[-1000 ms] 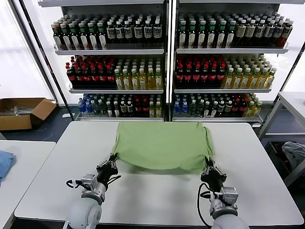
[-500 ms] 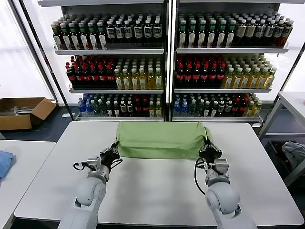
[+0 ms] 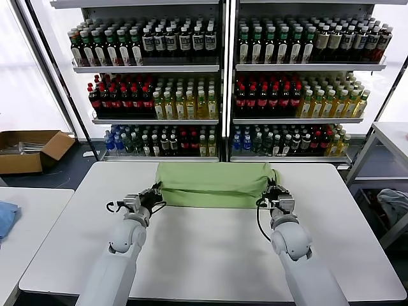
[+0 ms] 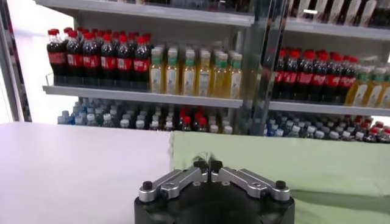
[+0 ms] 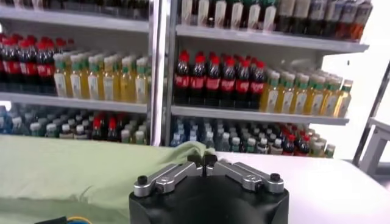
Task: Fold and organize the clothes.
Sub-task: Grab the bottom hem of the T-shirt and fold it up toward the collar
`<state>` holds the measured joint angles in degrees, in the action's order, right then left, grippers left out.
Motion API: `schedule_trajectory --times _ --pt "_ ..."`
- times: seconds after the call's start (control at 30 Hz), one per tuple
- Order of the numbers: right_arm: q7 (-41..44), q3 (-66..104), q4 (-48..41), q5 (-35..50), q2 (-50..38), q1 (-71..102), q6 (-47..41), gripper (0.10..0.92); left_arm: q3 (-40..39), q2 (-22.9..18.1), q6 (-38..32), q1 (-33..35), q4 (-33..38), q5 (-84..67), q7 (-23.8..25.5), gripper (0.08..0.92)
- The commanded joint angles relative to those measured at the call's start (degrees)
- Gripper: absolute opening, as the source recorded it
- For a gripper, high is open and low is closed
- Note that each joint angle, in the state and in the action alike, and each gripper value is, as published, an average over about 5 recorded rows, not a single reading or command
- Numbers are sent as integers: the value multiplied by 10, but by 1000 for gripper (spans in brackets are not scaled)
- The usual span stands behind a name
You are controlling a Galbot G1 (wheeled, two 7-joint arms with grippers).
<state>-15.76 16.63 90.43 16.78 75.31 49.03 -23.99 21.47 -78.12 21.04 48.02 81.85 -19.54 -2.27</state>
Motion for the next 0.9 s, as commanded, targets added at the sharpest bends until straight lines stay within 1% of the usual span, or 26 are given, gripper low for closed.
schedule_trajectory --times 0.03,0.2,0.43,0.53,0.63,0.7,0.77,0.9 --pt "-14 -4 -46 49 22 -43 12 365 0 0 10 -24 -14 -1 -8 186" --pt "-54 4 -28 113 52 -61 27 504 2 1 26 -10 22 -1 -17 333" --pt "-70 7 1 107 59 -43 21 712 5 5 47 24 75 0 -25 533" --pt "-76 17 28 100 55 -18 8 785 8 7 54 41 103 0 -28 619" --pt "-80 28 61 81 39 23 -6 817 7 11 56 60 121 7 -27 706" --pt "-80 34 80 67 26 50 -14 821 7 11 56 68 124 14 -26 763" --pt "-80 37 97 59 13 71 -23 822 7 11 56 72 122 18 -26 801" --pt "-77 39 120 51 -10 97 -43 823 7 12 61 73 116 30 -25 821"
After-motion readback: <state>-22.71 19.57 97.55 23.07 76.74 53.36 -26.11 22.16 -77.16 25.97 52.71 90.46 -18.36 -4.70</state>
